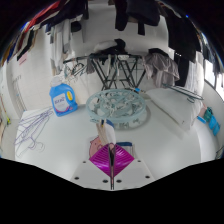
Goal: Fold towel
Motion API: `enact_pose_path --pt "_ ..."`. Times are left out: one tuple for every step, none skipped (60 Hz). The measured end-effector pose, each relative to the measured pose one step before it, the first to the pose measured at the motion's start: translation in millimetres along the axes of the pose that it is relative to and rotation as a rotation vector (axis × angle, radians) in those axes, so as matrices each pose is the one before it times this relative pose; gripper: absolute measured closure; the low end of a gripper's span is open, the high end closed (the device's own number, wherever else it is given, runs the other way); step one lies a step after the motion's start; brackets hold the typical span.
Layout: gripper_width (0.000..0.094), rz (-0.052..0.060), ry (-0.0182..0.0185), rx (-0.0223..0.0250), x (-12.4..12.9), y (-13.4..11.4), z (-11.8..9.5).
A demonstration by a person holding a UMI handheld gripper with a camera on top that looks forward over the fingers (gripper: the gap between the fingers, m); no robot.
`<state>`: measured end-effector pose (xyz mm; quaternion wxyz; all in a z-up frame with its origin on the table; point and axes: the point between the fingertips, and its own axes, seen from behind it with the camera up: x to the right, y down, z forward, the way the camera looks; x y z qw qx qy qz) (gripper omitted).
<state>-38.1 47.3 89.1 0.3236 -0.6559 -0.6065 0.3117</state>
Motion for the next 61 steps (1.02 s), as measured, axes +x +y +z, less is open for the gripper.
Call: enact_pose_path --pt "0.0922 0.0048 0.00402 -0.00751 5.85 3.39 3.58" --pt "0.0919 0.0017 0.00477 -0.00712 5.65 3.5 3.76" --pt "0.0914 -0.0008 0.00624 -0.00723 5.31 3.56 3.78" --pt "0.0907 -0.0028 0.00719 -0.00574 5.11 3.2 3.73" --pt "0.0906 -0.0041 0.00687 -0.00393 4.61 3.46 4.12" --pt "0.0894 -0.0047 0.00531 -0.00332 4.34 5.46 2.96" --pt "0.0847 -0.0049 0.00632 -0.00723 3.0 3.55 4.98" --pt "0.0726 -0.0065 0.00755 -0.00958 3.24 3.61 4.39" --pt "0.0569 -0.0075 0.01135 -0.01102 4.38 3.95 3.4" --pt "0.0412 -0.005 0.01887 -0.00983 5.74 3.11 2.38" --pt "0.0236 -0.0032 0.01632 -0.00757 5.03 2.09 1.71" --pt "0.006 -0.0006 0.0067 -0.00286 1.29 0.53 0.13" --pt "0.0104 -0.0038 -0.00867 -0.00036 1.18 1.29 -1.96" --pt "0.0135 0.001 -0.0074 -0.00092 -0.3 0.63 -3.42" --pt "0.0139 0.005 -0.01005 -0.0008 -0.5 -1.09 -2.87" --pt "0.0131 0.0069 -0.01268 -0.00075 -1.03 -1.34 -4.43" --pt "0.0109 0.0074 -0.01421 0.0005 -1.46 -1.71 -5.68" --pt "0.0078 0.0057 -0.01328 -0.00037 -1.01 -1.65 -6.49" --pt "0.0073 0.0031 -0.01219 -0.00091 -0.89 -1.67 -7.73" --pt "0.0083 0.0008 -0.00416 -0.00129 1.33 -1.71 -8.76" --pt "0.0088 -0.0012 0.00004 -0.00106 1.66 -1.35 -9.96" --pt "0.0087 -0.0042 -0.00076 -0.00137 1.26 -1.0 -10.33" --pt "0.0086 -0.0064 0.00066 -0.00102 1.2 -0.73 -11.44" --pt "0.0087 -0.0071 0.00218 -0.00026 1.86 -0.89 -11.54" --pt "0.0086 -0.0073 0.00382 -0.00115 1.93 -0.49 -11.92" --pt "0.0088 -0.0072 0.00408 -0.00162 2.07 -0.12 -12.42" --pt "0.0088 -0.0072 0.00252 -0.00169 1.38 0.17 -12.81" --pt "0.0087 -0.0072 -0.00177 -0.00165 2.6 -0.75 -10.72" --pt "0.0088 -0.0082 0.00121 -0.00054 1.1 1.34 -12.93" --pt "0.0086 -0.0078 0.00111 -0.00077 1.28 0.96 -12.02" --pt "0.0086 -0.0067 0.00199 -0.00145 1.25 1.4 -11.83" --pt "0.0088 -0.0049 0.00248 -0.00181 1.46 1.65 -11.08" --pt "0.0085 -0.0031 0.00293 -0.00251 1.46 1.94 -10.85" --pt "0.0087 -0.0012 0.00344 -0.00135 1.48 1.89 -10.23" --pt "0.0087 -0.0009 0.00233 -0.0006 1.05 1.99 -9.49" --pt "0.0086 -0.0007 0.00098 -0.00158 0.31 2.33 -8.73" --pt "0.0087 0.0003 -0.00409 -0.00269 2.17 0.4 -6.84" --pt "0.0088 0.0022 -0.00163 -0.0001 -0.33 1.81 -7.26" --pt "0.0088 0.0019 -0.00185 0.00133 -0.46 1.46 -6.04" --pt "0.0088 0.0012 -0.00209 0.00118 -0.75 1.89 -5.65" --pt "0.0087 0.0006 -0.00157 0.00053 -0.59 2.12 -5.07" --pt "0.0087 0.0009 -0.00083 -0.0001 -0.18 2.07 -4.31" --pt "0.0086 0.0009 -0.00067 -0.00007 -0.36 1.89 -3.87" --pt "0.0082 -0.0003 -0.0007 0.00035 -0.41 1.73 -3.14" --pt "0.0085 -0.0017 -0.00141 -0.00062 -0.18 0.76 -5.48" --pt "0.0084 -0.0017 0.001 0.00198 -0.09 1.2 -2.06" --pt "0.0085 -0.0003 0.00149 0.00116 0.04 0.71 -2.08" --pt "0.0085 0.0006 0.00148 0.00221 -0.11 0.99 -1.53" --pt "0.0084 -0.0003 -0.00099 0.00272 -0.59 0.56 -1.15" --pt "0.0085 -0.001 -0.00347 0.00313 -1.13 0.27 -1.06" --pt "0.0086 -0.0004 -0.00409 0.00186 -1.18 0.32 -0.74" --pt "0.0086 -0.0004 -0.00311 0.00117 -0.73 0.29 -0.28" --pt "0.0085 -0.0025 0.00004 0.00162 -0.07 -0.1 -0.22" --pt "0.0088 -0.0039 0.00263 0.00494 -0.9 -0.21 0.61" --pt "0.0087 -0.005 0.00287 0.0068 0.9 -1.13 0.12" --pt "0.0087 -0.0056 0.00282 0.00551 0.76 -1.04 0.02" --pt "0.0088 -0.0046 0.00133 0.00135 0.26 -0.31 0.06" --pt "0.0087 -0.002 -0.00025 -0.00148 -0.25 0.15 -0.06" --pt "0.0086 -0.0007 -0.00201 -0.00171 -0.81 0.39 0.02" --pt "0.0087 0.0007 -0.00464 -0.00044 -1.24 0.0 0.11" --pt "0.0087 0.0028 -0.00632 0.00074 -1.81 -0.12 0.12"
